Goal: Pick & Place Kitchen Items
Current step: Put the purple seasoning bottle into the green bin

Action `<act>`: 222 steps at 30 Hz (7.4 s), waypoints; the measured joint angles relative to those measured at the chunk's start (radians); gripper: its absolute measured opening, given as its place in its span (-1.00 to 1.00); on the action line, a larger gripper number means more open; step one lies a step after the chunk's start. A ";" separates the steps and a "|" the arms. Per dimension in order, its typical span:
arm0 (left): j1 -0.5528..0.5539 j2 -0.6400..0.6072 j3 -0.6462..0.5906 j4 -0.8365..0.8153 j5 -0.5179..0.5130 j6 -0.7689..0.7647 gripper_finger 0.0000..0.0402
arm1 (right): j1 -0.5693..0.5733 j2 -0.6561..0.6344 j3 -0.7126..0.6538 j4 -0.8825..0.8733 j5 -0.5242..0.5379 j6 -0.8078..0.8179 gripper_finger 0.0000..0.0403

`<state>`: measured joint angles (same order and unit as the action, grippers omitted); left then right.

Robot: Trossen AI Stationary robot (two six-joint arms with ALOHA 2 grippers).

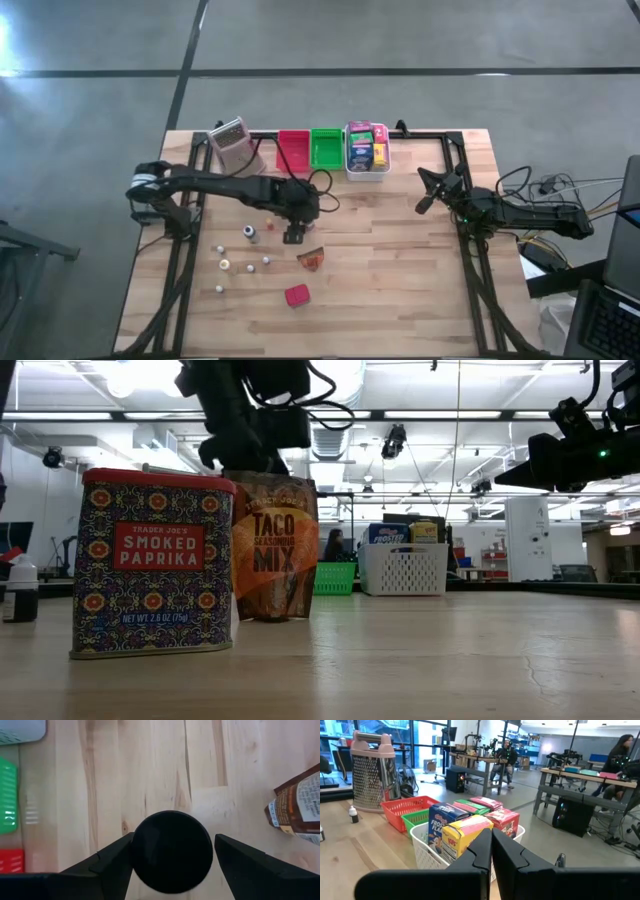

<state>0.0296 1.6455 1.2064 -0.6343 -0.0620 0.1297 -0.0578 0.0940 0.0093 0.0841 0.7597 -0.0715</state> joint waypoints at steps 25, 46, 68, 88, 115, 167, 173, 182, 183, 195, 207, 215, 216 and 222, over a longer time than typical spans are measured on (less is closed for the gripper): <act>0.014 0.046 -0.001 0.031 0.000 0.014 0.37 | 0.000 0.000 0.000 0.000 0.000 0.000 -0.96; 0.016 0.062 -0.001 0.036 0.002 0.027 0.25 | 0.000 0.000 0.000 0.000 0.000 0.000 -0.96; 0.038 0.059 0.060 0.000 0.002 0.062 0.21 | 0.000 0.000 0.000 0.000 0.000 0.000 -0.96; 0.180 0.058 0.200 -0.044 0.002 0.122 0.21 | 0.000 0.000 0.000 0.000 0.000 0.000 -0.96; 0.482 0.175 0.442 0.024 0.077 0.217 0.21 | 0.000 0.000 0.000 0.000 0.000 0.000 -0.96; 0.611 0.598 0.801 -0.048 0.156 0.235 0.21 | 0.000 0.000 0.000 0.000 0.000 0.000 -0.96; 0.610 0.603 0.801 -0.046 0.158 0.235 0.21 | 0.000 0.000 0.000 0.000 0.000 0.000 -0.96; 0.608 0.604 0.785 -0.047 0.158 0.239 0.21 | 0.000 0.000 0.000 0.000 0.000 0.000 -0.96; 0.608 0.604 0.785 -0.047 0.158 0.239 0.21 | 0.000 0.000 0.000 0.000 0.000 0.000 -0.96; 0.608 0.604 0.784 -0.043 0.158 0.267 0.21 | 0.000 0.000 0.000 0.000 0.000 0.000 -0.96; 0.608 0.604 0.784 -0.043 0.157 0.268 0.21 | 0.000 0.000 0.000 0.000 0.000 0.000 -0.96; 0.608 0.604 0.784 -0.042 0.147 0.263 0.21 | 0.000 0.000 0.000 0.000 0.000 0.000 -0.96; 0.608 0.604 0.784 -0.042 0.147 0.262 0.22 | 0.000 0.000 0.000 0.000 0.000 0.000 -0.96; 0.609 0.604 0.784 -0.038 0.140 0.253 0.38 | 0.000 0.000 0.000 0.000 0.000 0.000 -0.96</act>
<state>0.6384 2.2494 1.9900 -0.6720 0.0784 0.3832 -0.0574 0.0944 0.0097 0.0841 0.7593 -0.0715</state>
